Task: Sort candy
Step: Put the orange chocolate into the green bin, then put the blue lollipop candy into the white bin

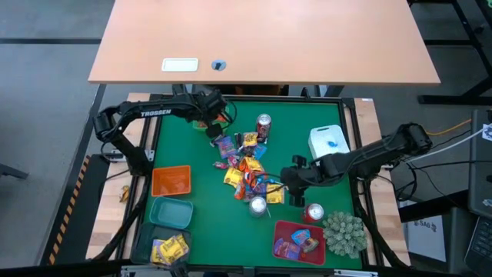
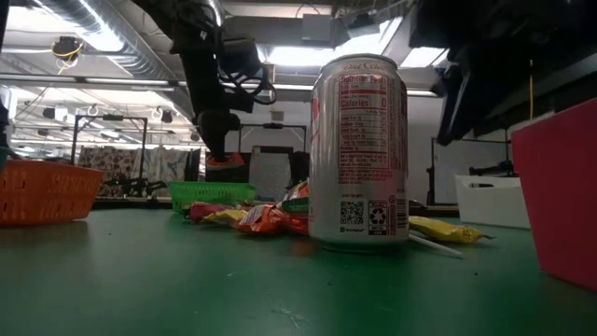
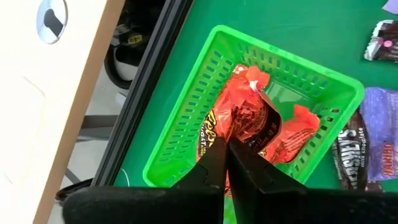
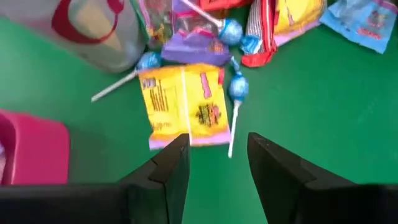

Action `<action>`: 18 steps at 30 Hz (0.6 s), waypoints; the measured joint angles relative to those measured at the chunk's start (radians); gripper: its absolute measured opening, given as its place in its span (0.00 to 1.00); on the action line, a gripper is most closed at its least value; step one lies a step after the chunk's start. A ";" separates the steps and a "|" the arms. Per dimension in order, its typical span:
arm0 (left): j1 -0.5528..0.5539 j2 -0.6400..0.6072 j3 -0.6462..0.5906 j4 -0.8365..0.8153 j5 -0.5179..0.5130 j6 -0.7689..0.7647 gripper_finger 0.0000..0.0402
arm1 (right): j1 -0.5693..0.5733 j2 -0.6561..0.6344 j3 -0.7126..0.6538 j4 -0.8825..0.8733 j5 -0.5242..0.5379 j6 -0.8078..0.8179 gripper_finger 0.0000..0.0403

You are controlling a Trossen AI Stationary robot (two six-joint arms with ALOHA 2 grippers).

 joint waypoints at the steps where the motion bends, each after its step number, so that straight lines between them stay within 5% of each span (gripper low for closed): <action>1: 0.002 0.000 0.000 0.000 0.003 0.000 0.01 | 0.000 0.000 -0.019 0.035 0.013 0.004 0.40; 8: 0.014 0.000 0.000 -0.001 0.018 -0.017 0.03 | 0.000 0.000 -0.130 0.238 0.089 0.008 0.40; 18: 0.014 0.000 0.000 0.002 0.019 -0.020 0.30 | -0.001 0.000 -0.218 0.390 0.155 0.008 0.40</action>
